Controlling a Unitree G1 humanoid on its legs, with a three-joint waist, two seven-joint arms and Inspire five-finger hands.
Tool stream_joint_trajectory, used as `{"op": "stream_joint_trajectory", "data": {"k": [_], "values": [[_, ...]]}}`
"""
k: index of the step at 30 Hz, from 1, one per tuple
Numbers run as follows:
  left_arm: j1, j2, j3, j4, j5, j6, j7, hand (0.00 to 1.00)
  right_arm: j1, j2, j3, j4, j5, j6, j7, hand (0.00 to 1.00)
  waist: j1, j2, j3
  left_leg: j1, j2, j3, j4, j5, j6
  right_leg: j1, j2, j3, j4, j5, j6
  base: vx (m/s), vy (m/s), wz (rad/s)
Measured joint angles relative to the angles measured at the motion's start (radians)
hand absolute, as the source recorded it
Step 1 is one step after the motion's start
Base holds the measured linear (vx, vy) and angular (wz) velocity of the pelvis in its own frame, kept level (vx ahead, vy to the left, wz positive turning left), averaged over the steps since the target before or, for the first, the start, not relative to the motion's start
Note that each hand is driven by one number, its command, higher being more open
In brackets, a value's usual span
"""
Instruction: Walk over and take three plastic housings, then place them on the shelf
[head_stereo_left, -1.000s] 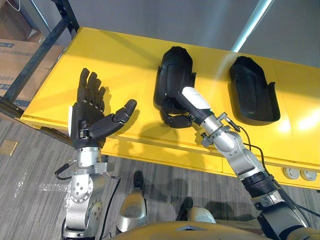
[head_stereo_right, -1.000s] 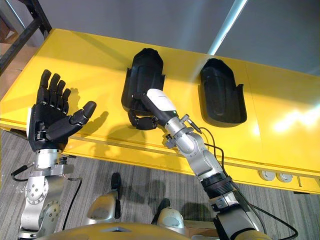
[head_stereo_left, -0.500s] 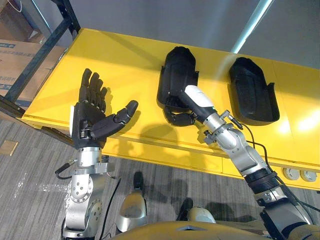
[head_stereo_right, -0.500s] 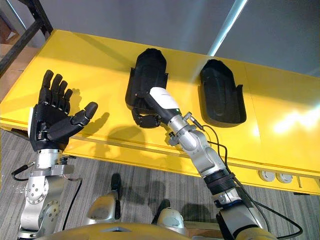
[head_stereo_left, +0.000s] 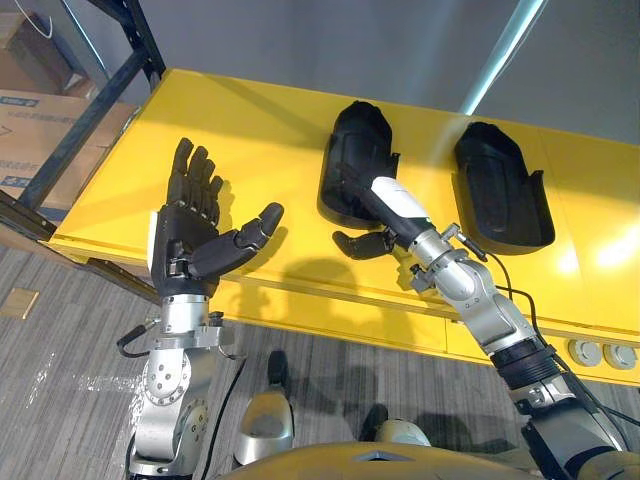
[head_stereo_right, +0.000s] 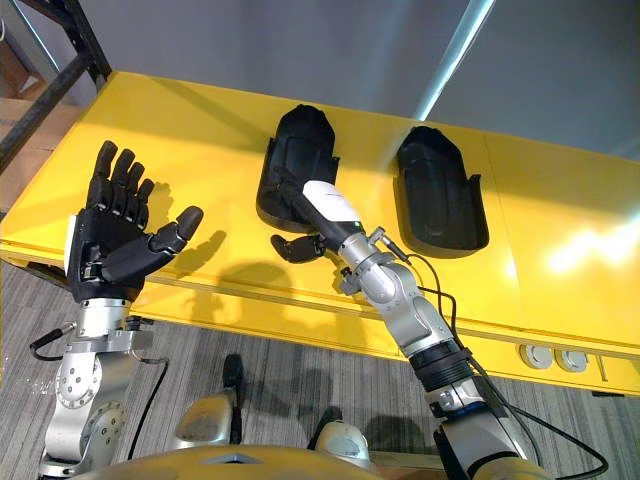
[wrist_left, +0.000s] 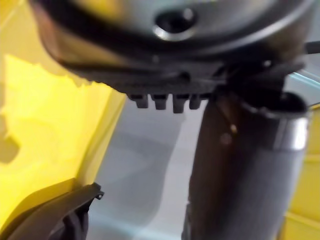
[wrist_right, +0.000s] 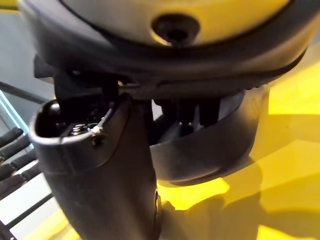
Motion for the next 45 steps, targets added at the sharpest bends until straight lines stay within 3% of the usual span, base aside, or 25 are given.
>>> {"op": "stream_joint_trajectory", "data": {"k": [5,13,19,23,28,32,39,45], "values": [[0.0,0.0,-0.002,0.0,0.0,0.001,-0.004,1.0,0.033,-0.038,-0.001,-0.044,0.0,-0.017,0.059,1.0,-0.003,0.006,-0.012,0.016,0.003,0.004,0.0,-0.002,-0.002,0.016,0.002,0.002,-0.003,0.0,0.0,0.0,-0.007,-0.01],[0.0,0.01,-0.002,0.0,0.0,0.001,-0.006,1.0,0.054,-0.065,0.0,-0.086,0.0,-0.033,0.062,1.0,-0.014,0.011,-0.021,0.016,0.004,0.011,0.0,-0.001,-0.003,0.02,0.007,0.007,-0.025,0.012,0.003,0.0,-0.004,-0.02],[0.0,0.011,-0.005,0.006,0.0,0.001,-0.002,1.0,0.049,-0.099,-0.06,-0.236,0.007,-0.042,-0.035,1.0,-0.024,0.01,-0.046,0.019,0.003,0.013,0.0,0.004,-0.006,0.029,0.008,0.006,-0.04,0.02,0.005,0.0,0.0,0.0],[-0.007,0.01,-0.015,0.033,0.0,0.001,-0.002,1.0,0.019,-0.098,-0.14,-0.273,0.146,-0.06,-0.13,1.0,-0.03,0.021,-0.077,0.03,0.005,0.017,0.0,0.0,-0.011,0.036,0.01,0.01,-0.042,0.02,0.005,-0.01,-0.007,-0.03],[-0.048,0.01,-0.017,0.04,-0.003,0.001,-0.018,1.0,-0.018,-0.097,-0.216,-0.274,0.312,-0.059,-0.145,1.0,-0.035,0.04,-0.093,0.033,0.008,0.019,0.0,-0.006,-0.01,0.046,0.015,0.011,-0.06,0.021,0.002,-0.03,-0.005,-0.02],[-0.073,0.011,-0.017,0.04,-0.01,0.001,-0.038,1.0,-0.019,-0.089,-0.264,-0.274,0.334,-0.036,-0.181,1.0,-0.052,0.04,-0.11,0.03,0.006,0.021,0.0,-0.003,-0.014,0.048,0.015,0.011,-0.074,0.029,0.004,0.0,0.0,0.0],[-0.074,0.006,-0.02,0.038,-0.043,0.001,-0.049,1.0,0.172,0.043,-0.507,-0.318,0.458,0.004,-0.254,1.0,-0.064,0.039,-0.112,0.035,0.007,0.04,0.0,-0.001,-0.01,0.042,0.015,0.029,-0.074,0.031,0.006,0.02,-0.009,-0.07],[-0.058,-0.037,-0.026,0.008,-0.075,0.0,-0.075,1.0,0.421,0.245,-0.568,-0.367,0.629,0.008,-0.291,1.0,-0.127,0.048,-0.119,0.041,0.026,0.13,0.0,-0.021,-0.02,-0.015,0.022,0.121,-0.072,0.04,0.0,0.01,0.0,-0.44]]}}
